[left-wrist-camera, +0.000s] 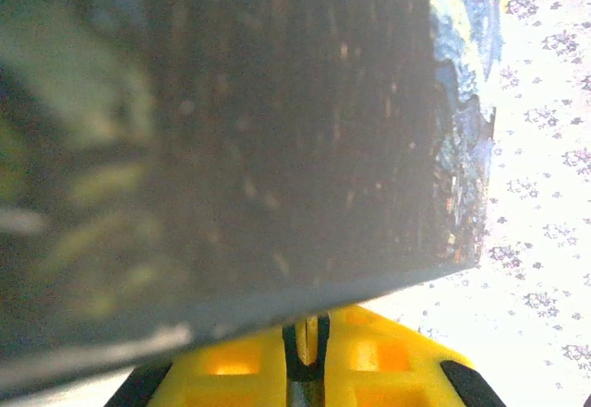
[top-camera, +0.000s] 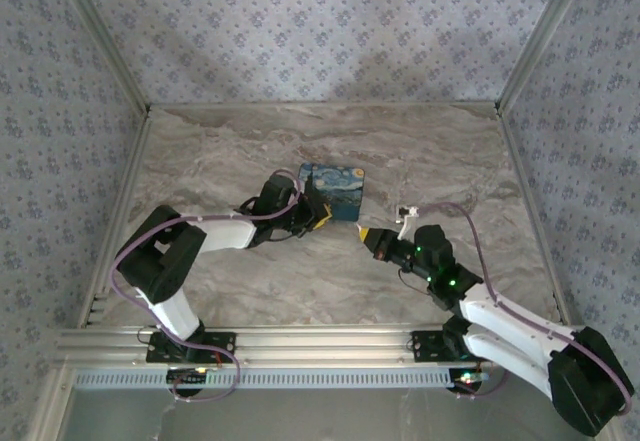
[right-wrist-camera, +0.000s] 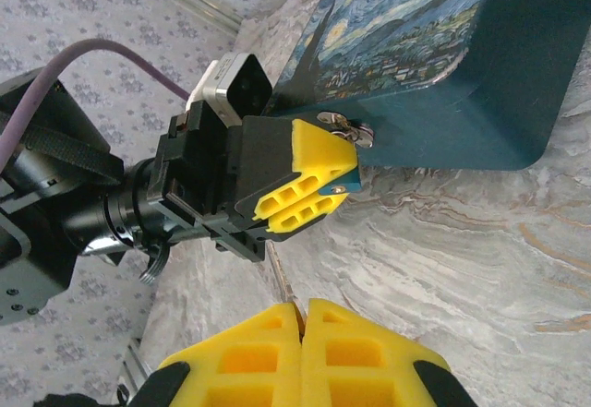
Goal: Unlock the padlock with the key
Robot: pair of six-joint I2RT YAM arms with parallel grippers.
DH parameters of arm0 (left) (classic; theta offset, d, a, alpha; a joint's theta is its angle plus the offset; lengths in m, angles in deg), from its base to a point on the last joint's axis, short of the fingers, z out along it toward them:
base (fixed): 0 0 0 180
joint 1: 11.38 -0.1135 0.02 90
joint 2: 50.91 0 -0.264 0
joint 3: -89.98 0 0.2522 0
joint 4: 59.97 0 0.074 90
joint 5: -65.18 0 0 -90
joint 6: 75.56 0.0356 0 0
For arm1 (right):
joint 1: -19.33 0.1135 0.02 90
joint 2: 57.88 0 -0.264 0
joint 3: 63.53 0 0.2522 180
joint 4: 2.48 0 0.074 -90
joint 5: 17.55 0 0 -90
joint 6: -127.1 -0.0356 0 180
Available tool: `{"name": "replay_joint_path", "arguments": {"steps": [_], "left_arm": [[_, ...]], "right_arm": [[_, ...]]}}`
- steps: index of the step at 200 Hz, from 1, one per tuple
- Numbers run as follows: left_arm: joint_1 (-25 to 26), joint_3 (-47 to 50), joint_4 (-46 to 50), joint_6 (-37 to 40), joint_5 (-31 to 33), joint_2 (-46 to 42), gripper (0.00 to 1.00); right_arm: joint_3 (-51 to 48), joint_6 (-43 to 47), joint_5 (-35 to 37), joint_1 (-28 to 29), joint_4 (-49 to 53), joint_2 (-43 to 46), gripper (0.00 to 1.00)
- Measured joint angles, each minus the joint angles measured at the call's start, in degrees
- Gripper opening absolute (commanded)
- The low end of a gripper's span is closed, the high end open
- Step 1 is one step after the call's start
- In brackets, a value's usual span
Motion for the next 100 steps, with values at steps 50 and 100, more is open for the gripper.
{"name": "replay_joint_path", "arguments": {"steps": [50, 100], "left_arm": [[0.0, -0.2, 0.0, -0.2, 0.0, 0.0, 0.08], [0.0, -0.2, -0.1, -0.4, 0.0, 0.0, 0.08]], "right_arm": [[0.0, -6.0, 1.7, 0.8, -4.2, -2.6, 0.0], [0.0, -12.3, 3.4, 3.1, -9.7, -7.0, 0.0]]}}
